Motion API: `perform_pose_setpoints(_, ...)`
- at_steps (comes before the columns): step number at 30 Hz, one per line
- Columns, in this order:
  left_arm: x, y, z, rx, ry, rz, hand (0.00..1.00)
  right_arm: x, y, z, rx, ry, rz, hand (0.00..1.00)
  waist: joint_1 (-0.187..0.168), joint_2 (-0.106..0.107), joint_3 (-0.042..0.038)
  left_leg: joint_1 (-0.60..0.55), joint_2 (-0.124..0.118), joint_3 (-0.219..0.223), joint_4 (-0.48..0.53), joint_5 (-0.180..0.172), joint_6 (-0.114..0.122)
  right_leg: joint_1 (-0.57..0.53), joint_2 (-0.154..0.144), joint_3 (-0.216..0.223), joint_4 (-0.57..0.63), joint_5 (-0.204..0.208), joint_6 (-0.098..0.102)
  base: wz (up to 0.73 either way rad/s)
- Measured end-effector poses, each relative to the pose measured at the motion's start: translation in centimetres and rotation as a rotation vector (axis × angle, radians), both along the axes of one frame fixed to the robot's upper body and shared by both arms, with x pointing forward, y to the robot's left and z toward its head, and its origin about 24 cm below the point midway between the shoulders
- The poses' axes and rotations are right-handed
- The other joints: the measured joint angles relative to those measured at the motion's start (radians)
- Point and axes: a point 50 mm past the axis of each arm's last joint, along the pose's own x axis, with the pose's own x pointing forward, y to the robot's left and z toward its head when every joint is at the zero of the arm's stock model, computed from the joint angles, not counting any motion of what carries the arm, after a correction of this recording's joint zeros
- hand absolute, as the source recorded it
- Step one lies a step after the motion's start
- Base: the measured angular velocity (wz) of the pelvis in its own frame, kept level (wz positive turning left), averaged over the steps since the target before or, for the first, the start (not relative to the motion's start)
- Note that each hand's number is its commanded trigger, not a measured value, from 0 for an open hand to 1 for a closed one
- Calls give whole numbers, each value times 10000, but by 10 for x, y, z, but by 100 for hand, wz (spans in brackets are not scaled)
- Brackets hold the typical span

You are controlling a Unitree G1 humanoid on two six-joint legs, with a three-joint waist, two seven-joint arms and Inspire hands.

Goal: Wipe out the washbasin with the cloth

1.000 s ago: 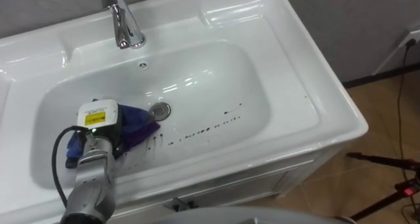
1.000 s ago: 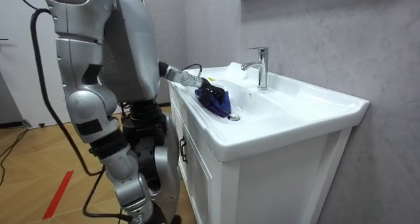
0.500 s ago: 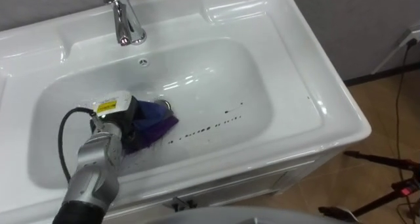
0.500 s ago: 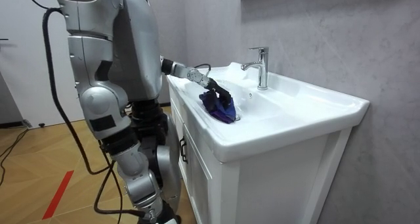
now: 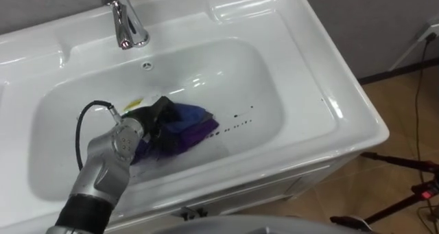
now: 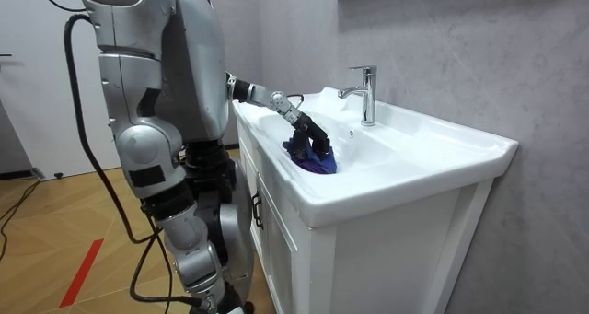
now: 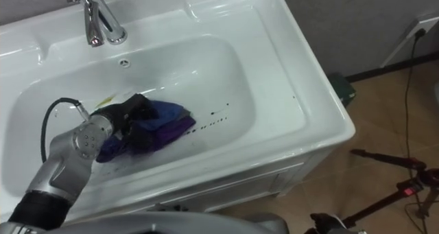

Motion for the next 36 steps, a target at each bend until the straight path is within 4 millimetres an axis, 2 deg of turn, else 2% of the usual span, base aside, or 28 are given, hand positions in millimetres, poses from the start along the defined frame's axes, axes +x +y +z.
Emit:
perform_pose_setpoints(14, -1, -18, -2, -2097, 217, 407, 100, -3, 2, 0, 58, 132, 145, 0, -27, -14, 19, 53, 7, 130, -16, 0, 1, -17, -2, 122, 59, -14, 23, -1)
perform_pose_setpoints(22, 4, -37, 6, -3345, 34, 276, 100, -1, 3, -1, 50, 69, 122, 0, -299, -93, 59, 19, 1, 132, 0, 0, 2, -86, -9, 137, 135, -16, 28, 0)
perform_pose_setpoints(24, 7, -44, 9, -3878, -95, 234, 100, -1, 6, -2, 112, 72, 107, 0, -310, -131, 74, 20, 2, 135, 8, 0, 2, -92, -6, 160, 141, -16, 27, 0)
perform_pose_setpoints(28, 12, -56, 13, -4268, -336, -25, 100, -1, 14, -4, 340, 68, 120, 0, -426, -268, 55, 56, 16, 197, 0, 0, 1, -81, -2, 188, 172, -16, 27, -1)
perform_pose_setpoints(36, 27, -68, 31, -4517, -1220, -457, 100, -7, 22, -7, 531, 311, 115, 0, -519, -501, 68, 94, 66, 484, -7, -1, 2, -186, 37, 468, 272, -7, 25, -10)
